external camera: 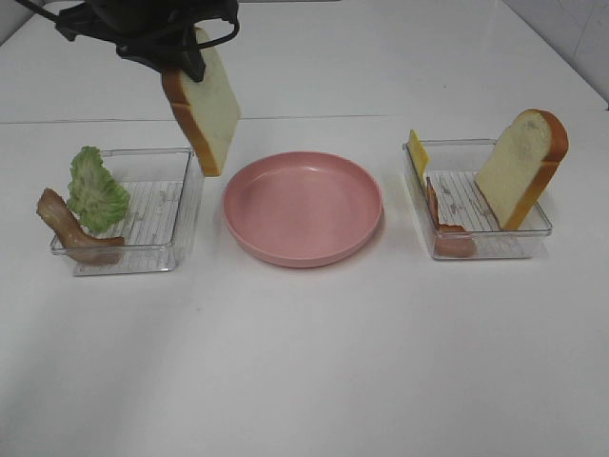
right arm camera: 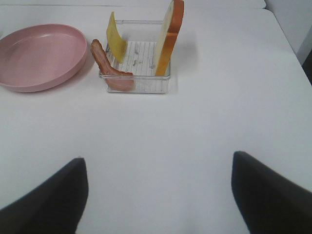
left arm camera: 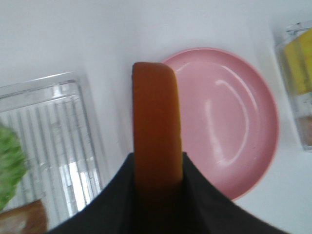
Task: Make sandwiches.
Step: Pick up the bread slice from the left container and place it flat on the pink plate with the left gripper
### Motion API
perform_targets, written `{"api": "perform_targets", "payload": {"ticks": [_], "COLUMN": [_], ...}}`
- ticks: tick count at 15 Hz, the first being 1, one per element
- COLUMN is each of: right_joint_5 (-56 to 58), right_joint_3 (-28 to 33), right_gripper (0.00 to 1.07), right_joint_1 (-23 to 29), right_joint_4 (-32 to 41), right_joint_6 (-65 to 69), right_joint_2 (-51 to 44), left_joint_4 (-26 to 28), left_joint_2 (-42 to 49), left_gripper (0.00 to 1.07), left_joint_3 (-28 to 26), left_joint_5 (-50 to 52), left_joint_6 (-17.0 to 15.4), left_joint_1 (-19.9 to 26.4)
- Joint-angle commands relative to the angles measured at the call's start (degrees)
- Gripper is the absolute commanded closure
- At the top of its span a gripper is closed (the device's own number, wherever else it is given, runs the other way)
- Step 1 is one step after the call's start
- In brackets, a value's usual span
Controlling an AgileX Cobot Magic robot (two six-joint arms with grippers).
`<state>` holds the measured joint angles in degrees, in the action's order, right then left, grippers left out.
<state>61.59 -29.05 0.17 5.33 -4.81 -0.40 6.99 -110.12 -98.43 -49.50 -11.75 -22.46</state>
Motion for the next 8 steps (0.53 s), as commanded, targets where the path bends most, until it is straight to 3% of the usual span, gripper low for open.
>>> {"api": "perform_targets", "payload": {"ticks": [1,8], "right_joint_5": [-0.69,-0.69], "right_joint_3": [0.11,0.11], "right_gripper": [0.31,0.31], "right_joint_1": [-0.17,-0.17], "right_joint_4": [-0.06,-0.06], "right_joint_6": [-0.23,-0.23], "right_joint_2": [-0.74,-0.74], "left_joint_4": [13.81,39.13], "left_joint_2": [-2.98,-14.32], "left_gripper": [1.07,1.07], "left_joint_3": [-0.29,-0.29], "left_joint_5": [5.27,9.85], "left_joint_6": [8.31,18.79], "left_joint_1": [-0.17,-0.17]}}
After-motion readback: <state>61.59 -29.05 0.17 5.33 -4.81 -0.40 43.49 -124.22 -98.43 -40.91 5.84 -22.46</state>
